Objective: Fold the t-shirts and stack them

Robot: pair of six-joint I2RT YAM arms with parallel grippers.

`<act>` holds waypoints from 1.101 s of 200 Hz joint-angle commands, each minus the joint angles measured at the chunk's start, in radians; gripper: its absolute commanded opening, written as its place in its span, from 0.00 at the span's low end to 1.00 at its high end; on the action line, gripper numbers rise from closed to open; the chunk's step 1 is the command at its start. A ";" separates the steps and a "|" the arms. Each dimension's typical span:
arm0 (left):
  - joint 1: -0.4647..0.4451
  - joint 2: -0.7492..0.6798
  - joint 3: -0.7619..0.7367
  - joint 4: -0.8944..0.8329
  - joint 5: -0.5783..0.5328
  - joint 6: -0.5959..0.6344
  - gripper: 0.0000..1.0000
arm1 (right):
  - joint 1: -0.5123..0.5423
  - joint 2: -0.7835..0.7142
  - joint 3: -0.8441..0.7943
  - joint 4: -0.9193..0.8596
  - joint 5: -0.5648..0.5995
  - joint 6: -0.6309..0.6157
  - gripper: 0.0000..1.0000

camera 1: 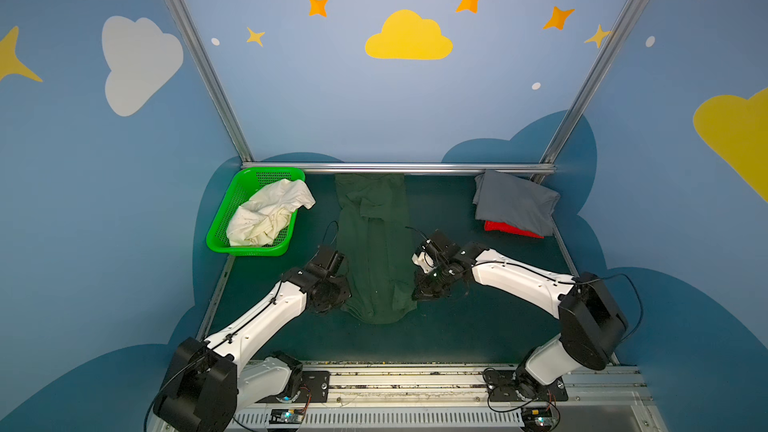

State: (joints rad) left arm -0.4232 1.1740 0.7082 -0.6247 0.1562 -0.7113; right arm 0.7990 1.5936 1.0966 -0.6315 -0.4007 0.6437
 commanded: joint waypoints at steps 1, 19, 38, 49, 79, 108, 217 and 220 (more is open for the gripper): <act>0.030 0.032 0.061 -0.015 -0.019 0.009 0.03 | -0.013 0.034 0.072 -0.036 0.016 -0.029 0.00; 0.058 0.050 0.091 0.000 -0.016 0.014 0.03 | -0.029 0.062 0.111 -0.035 0.006 -0.043 0.00; 0.092 0.068 0.111 0.031 0.001 0.012 0.03 | -0.051 0.092 0.124 -0.007 -0.030 -0.049 0.00; 0.110 0.083 0.127 0.040 0.009 0.012 0.03 | -0.062 0.106 0.130 0.018 -0.053 -0.045 0.00; 0.143 0.127 0.169 0.052 0.031 0.029 0.03 | -0.074 0.133 0.162 0.027 -0.047 -0.056 0.00; 0.173 0.175 0.196 0.078 0.049 0.031 0.03 | -0.101 0.158 0.203 0.027 -0.047 -0.063 0.00; 0.193 0.283 0.279 0.115 0.086 0.023 0.03 | -0.154 0.263 0.324 -0.011 -0.070 -0.093 0.00; 0.193 0.286 0.282 0.115 0.087 0.023 0.03 | -0.155 0.266 0.325 -0.013 -0.070 -0.093 0.00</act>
State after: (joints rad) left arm -0.2382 1.4403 0.9619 -0.5201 0.2466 -0.6922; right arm 0.6533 1.8393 1.3785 -0.6197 -0.4564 0.5694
